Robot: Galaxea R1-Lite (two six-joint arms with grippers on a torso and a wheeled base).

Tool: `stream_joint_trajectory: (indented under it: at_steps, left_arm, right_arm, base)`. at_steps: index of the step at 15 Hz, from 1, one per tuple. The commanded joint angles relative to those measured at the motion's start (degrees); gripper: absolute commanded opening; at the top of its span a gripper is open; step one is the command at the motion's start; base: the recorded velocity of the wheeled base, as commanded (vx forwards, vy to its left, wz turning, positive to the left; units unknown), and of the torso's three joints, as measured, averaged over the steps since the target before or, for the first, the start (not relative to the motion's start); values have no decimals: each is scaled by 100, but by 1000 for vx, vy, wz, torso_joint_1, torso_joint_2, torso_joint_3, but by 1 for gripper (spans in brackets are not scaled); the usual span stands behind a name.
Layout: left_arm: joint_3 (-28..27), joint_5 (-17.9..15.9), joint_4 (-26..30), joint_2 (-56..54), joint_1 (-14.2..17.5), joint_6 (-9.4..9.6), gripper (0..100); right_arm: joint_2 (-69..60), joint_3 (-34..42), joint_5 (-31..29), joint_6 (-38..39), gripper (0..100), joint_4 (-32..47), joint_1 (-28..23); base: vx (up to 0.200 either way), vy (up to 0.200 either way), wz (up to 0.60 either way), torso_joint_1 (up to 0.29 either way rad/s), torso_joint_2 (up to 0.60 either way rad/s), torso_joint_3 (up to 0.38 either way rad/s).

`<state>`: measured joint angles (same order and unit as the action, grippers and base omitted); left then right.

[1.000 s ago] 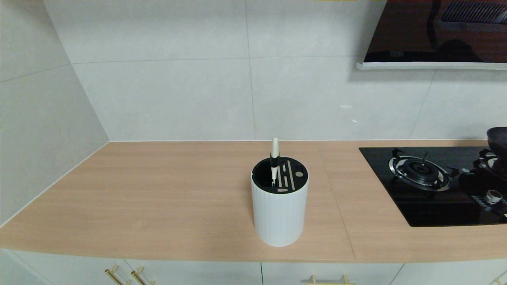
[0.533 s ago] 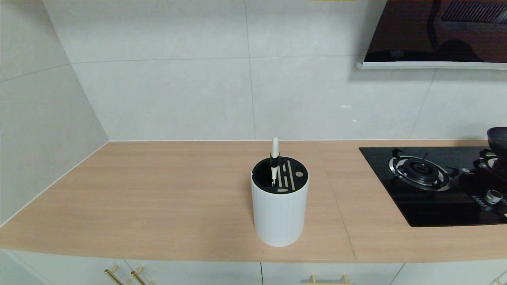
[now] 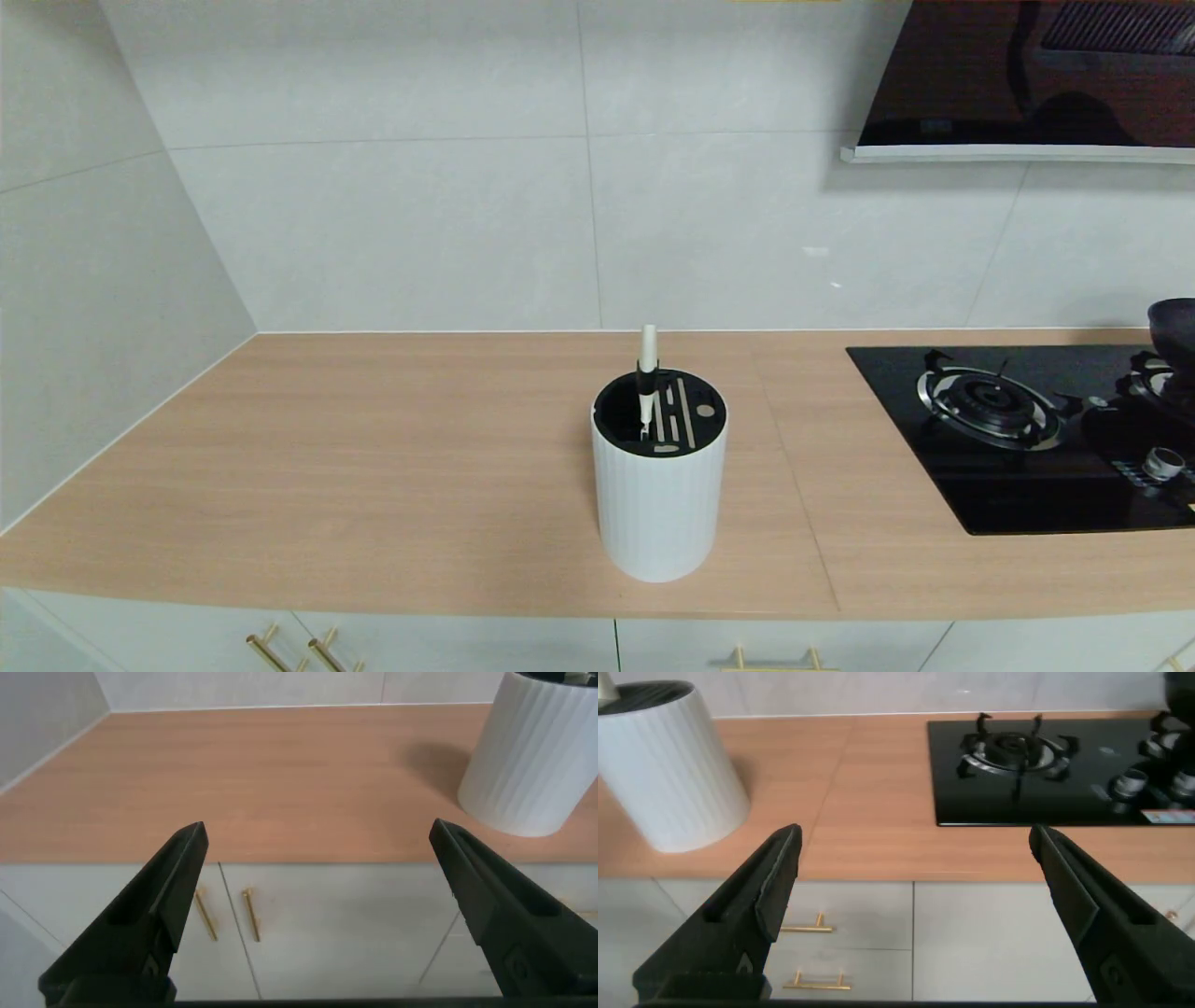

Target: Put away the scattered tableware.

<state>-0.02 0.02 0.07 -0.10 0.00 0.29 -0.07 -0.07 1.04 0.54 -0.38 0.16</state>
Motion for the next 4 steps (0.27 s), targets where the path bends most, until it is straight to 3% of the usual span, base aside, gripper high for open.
stream_joint_trajectory:
  at_steps: [1, 4]
  left_arm:
    - [2, -2, 1, 19, 0, -3, 100]
    - [2, -2, 1, 10, 0, -3, 100]
  right_arm:
    - [7, 7, 28, -1, 100, 11, 2]
    - [7, 7, 37, -1, 100, 11, 2]
  base:
    - [0, 0, 0, 0, 0, 0]
    - [0, 0, 0, 0, 0, 0]
